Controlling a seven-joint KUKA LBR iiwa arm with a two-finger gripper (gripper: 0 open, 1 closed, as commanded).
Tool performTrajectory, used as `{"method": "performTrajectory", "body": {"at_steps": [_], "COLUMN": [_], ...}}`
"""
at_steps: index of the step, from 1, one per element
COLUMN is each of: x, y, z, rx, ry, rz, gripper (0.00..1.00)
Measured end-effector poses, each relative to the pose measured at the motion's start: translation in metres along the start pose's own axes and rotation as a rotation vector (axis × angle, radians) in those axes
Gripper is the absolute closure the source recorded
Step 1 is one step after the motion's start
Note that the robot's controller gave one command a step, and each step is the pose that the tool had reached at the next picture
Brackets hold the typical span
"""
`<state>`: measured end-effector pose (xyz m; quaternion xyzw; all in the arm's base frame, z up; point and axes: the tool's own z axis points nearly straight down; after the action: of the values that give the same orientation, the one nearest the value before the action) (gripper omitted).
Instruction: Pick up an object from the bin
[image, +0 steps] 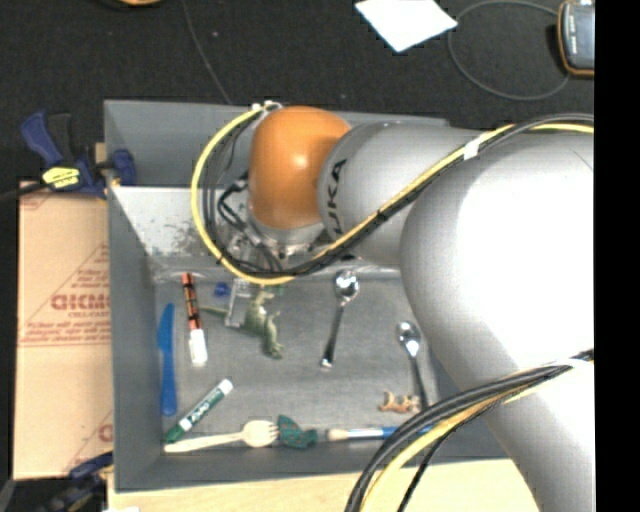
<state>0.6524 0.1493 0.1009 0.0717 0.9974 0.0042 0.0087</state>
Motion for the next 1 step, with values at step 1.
{"method": "performTrajectory", "body": {"at_steps": [1], "x": [0.0202], "y": [0.0358], "z": [-0.0112], "rx": [0.000], "ry": [-0.012], "rz": [-0.333], "gripper": [0.00]}}
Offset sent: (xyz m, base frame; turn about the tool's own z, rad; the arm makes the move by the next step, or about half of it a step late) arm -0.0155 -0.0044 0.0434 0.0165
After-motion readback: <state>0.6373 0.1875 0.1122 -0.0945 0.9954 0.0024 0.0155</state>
